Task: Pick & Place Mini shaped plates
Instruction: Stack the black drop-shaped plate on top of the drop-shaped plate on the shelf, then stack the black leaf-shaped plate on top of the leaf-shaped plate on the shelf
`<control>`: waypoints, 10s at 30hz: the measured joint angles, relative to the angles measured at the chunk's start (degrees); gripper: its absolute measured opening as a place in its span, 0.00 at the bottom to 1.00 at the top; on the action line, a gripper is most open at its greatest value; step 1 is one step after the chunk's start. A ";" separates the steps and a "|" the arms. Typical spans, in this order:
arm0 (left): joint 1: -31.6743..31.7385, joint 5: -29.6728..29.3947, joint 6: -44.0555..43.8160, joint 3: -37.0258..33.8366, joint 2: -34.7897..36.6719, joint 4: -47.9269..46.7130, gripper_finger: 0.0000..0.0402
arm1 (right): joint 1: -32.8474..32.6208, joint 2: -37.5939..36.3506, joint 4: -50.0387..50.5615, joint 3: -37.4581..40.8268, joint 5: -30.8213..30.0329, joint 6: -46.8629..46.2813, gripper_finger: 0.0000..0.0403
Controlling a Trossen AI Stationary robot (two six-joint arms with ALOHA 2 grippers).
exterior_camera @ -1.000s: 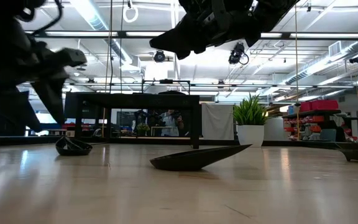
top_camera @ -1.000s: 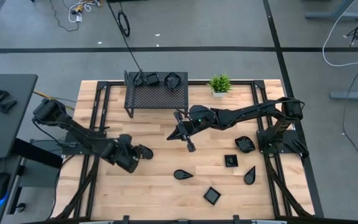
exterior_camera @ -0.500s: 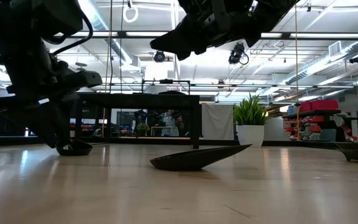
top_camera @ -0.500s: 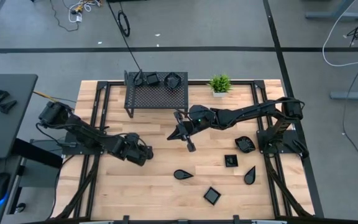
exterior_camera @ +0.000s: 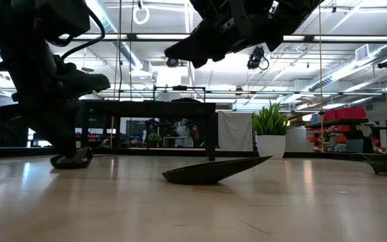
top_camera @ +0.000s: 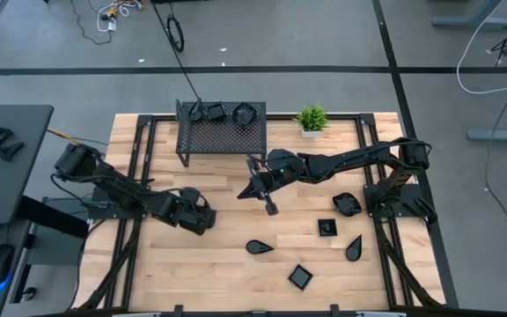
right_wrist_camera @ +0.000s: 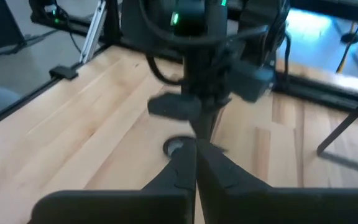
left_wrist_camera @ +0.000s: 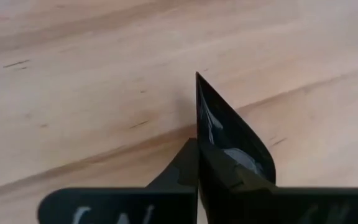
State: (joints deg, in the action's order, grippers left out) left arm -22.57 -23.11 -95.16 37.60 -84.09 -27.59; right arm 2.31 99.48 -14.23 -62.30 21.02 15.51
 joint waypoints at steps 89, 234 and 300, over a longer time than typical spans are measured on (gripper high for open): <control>81.97 29.83 99.18 49.16 -11.40 -27.21 0.23 | 6.51 0.00 -9.14 5.95 -2.34 -7.68 0.03; -2.59 -11.18 56.82 6.18 -1.69 20.93 0.03 | 0.33 -25.48 9.46 10.25 -31.69 64.50 0.01; 2.14 -12.83 59.80 6.01 -1.29 27.34 0.04 | 34.27 9.97 42.54 -33.57 -9.55 64.84 0.32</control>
State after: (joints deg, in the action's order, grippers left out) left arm -20.43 -35.94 -35.35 43.62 -85.38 -0.25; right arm 36.58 109.45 28.31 -95.88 11.46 80.34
